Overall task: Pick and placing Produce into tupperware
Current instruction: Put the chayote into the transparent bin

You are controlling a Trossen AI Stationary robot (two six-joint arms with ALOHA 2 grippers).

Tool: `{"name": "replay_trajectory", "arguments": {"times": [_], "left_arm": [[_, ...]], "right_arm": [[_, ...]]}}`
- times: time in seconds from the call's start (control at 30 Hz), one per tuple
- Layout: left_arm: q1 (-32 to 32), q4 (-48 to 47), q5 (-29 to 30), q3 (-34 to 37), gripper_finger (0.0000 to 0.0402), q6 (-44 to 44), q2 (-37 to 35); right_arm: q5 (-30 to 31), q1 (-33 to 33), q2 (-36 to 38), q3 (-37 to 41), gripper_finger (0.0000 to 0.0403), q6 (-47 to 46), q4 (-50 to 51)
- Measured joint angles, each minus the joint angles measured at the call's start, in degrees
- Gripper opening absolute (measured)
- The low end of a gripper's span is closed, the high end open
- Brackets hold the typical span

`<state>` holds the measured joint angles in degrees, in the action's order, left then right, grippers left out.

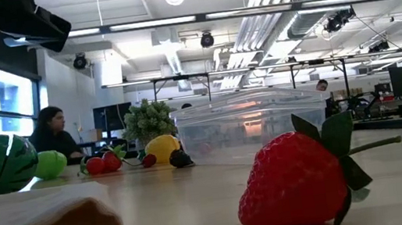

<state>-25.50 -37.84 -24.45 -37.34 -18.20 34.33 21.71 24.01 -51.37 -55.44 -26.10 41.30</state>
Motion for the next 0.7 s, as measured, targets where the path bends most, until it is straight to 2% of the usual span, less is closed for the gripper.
{"name": "replay_trajectory", "arguments": {"times": [0.2,0.47,0.7], "left_arm": [[0.0,0.4,0.0,0.0,0.0017,0.4,0.0],[0.0,0.4,0.0,0.0,0.0017,0.5,0.0],[0.0,0.4,0.0,0.0,0.0017,0.6,0.0]], "right_arm": [[-1.0,0.0,0.0,0.0,0.0000,-5.9,0.8],[-3.5,0.0,-1.5,0.0,0.0001,-20.4,2.8],[-2.9,2.0,-7.5,-0.1,0.0001,-19.9,-3.0]]}}
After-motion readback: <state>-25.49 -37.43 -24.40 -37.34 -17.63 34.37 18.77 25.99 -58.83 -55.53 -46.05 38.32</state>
